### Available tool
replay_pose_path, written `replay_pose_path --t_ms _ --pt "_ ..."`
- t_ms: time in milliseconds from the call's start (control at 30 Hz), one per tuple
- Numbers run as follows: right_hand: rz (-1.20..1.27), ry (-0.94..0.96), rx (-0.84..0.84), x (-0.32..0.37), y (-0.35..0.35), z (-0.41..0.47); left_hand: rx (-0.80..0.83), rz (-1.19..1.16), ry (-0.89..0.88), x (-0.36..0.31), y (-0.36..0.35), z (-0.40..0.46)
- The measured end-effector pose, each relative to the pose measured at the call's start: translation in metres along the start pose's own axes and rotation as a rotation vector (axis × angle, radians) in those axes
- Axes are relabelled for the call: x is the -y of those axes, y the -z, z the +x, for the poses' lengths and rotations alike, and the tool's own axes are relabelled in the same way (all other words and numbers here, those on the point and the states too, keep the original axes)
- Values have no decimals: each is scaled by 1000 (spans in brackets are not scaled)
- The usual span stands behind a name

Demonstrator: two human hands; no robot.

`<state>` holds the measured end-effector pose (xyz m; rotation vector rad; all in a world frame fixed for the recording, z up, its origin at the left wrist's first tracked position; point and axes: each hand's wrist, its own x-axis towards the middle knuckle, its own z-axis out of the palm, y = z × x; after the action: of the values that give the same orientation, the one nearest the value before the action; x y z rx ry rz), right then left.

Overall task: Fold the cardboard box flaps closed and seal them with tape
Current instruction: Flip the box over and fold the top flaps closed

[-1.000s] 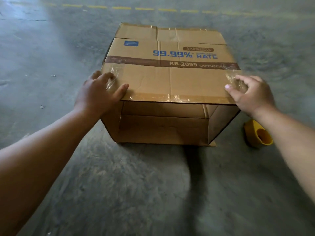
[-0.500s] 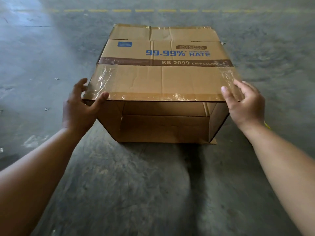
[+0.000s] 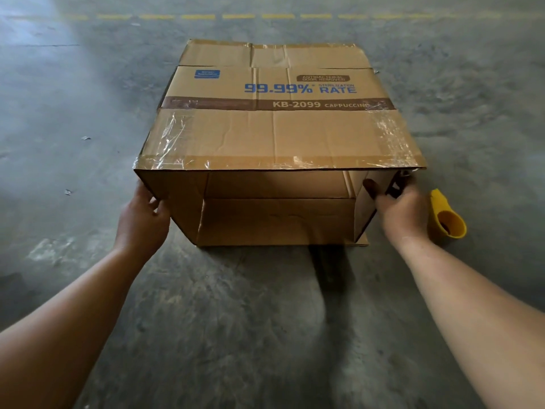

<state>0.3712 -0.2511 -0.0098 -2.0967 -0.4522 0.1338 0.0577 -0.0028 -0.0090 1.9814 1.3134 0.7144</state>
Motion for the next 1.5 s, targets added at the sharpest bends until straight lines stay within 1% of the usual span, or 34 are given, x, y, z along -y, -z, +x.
replay_pose_path --t_ms 133,267,367,467,567,667,867,933,1033,1100,1200,1267,1333,1400,1500 --pt "-267 -110 53 -5 -12 3 41 55 24 2 -7 3" --pt "-401 -101 93 -11 -14 3 48 43 62 2 -12 1" --pt "-487 -111 143 -11 -14 5 87 36 86 5 -13 0" --pt "-495 -66 154 -6 -12 5 70 32 96 7 -8 1" --pt "-449 -40 127 12 -10 4 24 -22 83 -3 3 8" --pt "-333 -42 101 49 -4 11 -33 -2 4 -20 21 26" --pt "-450 287 -25 133 39 54 -241 211 -231 -74 87 80" --pt "-524 345 -51 165 53 71 -299 265 -285 -93 112 103" --pt "-626 407 -37 212 63 88 -359 309 -323 -121 146 130" --pt "-679 420 -35 235 67 96 -333 345 -314 -137 166 144" --pt "-734 443 -17 259 72 104 -229 442 -273 -153 191 162" --pt "-759 426 9 266 71 108 -141 490 -225 -157 199 165" --pt "-817 377 50 265 65 108 -54 566 -178 -156 197 162" --pt "-868 331 88 258 56 108 10 648 -169 -156 190 156" --pt "-875 330 94 250 46 110 20 643 -175 -157 184 154"
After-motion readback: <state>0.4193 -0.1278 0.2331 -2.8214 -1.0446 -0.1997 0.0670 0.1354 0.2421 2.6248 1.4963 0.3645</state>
